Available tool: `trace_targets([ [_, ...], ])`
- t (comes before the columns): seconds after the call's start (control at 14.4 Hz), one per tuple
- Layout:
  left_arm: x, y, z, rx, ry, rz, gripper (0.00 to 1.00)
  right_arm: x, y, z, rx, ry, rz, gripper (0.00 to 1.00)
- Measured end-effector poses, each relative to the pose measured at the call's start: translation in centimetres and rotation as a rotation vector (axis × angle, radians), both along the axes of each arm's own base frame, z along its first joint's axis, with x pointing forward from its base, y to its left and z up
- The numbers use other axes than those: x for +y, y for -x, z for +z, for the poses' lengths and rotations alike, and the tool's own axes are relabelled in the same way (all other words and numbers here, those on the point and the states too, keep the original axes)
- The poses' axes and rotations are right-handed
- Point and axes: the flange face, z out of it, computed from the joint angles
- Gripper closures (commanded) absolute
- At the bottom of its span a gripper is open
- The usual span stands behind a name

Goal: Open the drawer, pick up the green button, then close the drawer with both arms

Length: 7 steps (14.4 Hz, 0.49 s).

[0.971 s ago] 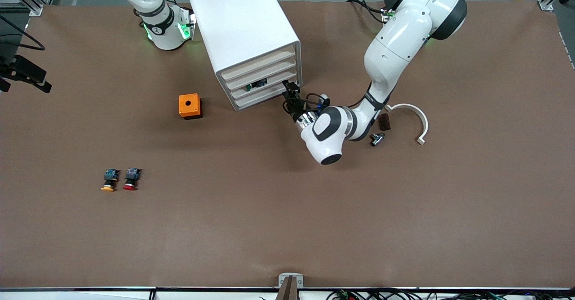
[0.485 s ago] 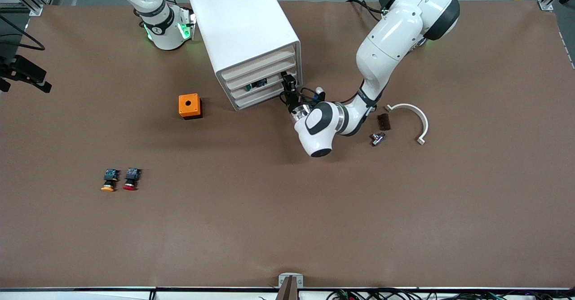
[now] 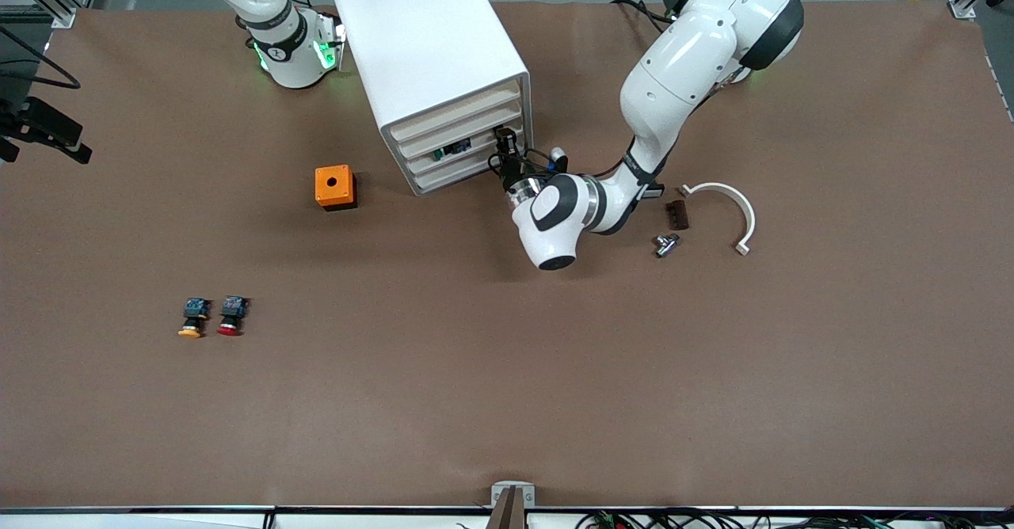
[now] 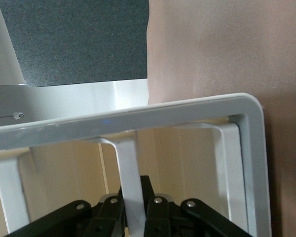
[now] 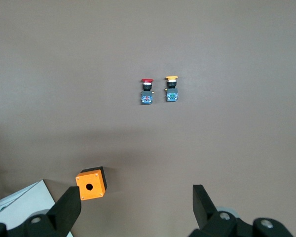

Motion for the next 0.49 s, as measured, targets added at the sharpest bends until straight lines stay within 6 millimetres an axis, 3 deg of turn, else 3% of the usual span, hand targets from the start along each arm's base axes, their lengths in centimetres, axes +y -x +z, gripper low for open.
trace_targets([
  [0.21,0.1,0.0,0.0,0.014,-0.022,0.004,0.98,1.1,-0.1,0.0,0.001,-0.004,-0.094,0.0],
  [0.49,0.3,-0.2,0.0,0.014,-0.024,0.008,0.97,4.8,-0.1,-0.3,0.015,-0.009,-0.229,0.0],
])
